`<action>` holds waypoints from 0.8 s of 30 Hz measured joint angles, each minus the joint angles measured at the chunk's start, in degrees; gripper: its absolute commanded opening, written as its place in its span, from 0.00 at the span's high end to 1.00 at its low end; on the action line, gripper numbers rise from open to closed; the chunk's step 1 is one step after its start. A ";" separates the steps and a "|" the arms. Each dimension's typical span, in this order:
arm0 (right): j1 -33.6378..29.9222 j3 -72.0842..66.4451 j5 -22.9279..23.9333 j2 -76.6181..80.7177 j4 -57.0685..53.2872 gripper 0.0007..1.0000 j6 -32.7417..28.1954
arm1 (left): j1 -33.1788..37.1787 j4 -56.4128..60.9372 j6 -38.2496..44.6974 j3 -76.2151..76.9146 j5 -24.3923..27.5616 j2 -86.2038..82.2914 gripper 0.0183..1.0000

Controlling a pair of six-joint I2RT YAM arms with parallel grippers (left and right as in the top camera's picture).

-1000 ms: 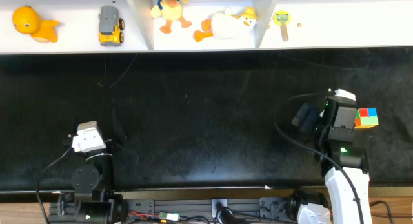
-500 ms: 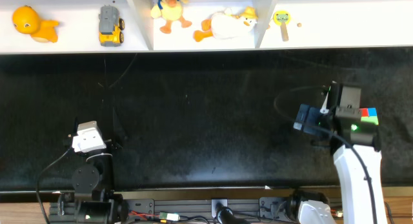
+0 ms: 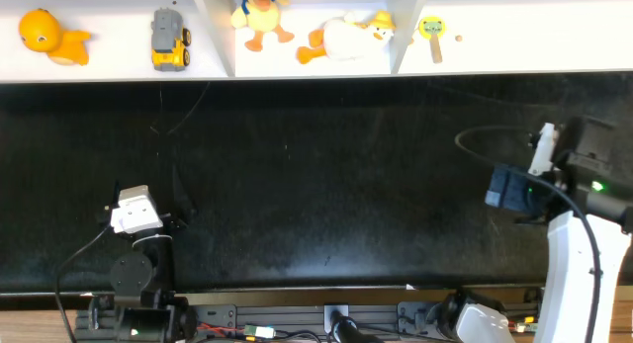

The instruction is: Store Toys

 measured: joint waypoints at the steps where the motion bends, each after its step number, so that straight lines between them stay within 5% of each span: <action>1: -1.66 0.00 -0.70 -0.02 0.35 0.00 -2.12 | 0.00 0.00 0.00 0.00 0.00 0.00 0.00; 12: -22.47 0.02 -6.58 0.85 4.87 0.00 -22.10 | 0.00 0.00 0.00 0.00 0.02 0.00 0.00; 19: -27.36 0.04 -9.03 3.39 5.75 0.01 -35.32 | 0.00 0.00 0.00 0.00 0.02 0.00 0.00; 24: -29.92 0.09 -11.98 5.64 10.40 0.01 -39.43 | 0.00 0.00 0.00 0.00 0.02 0.00 0.00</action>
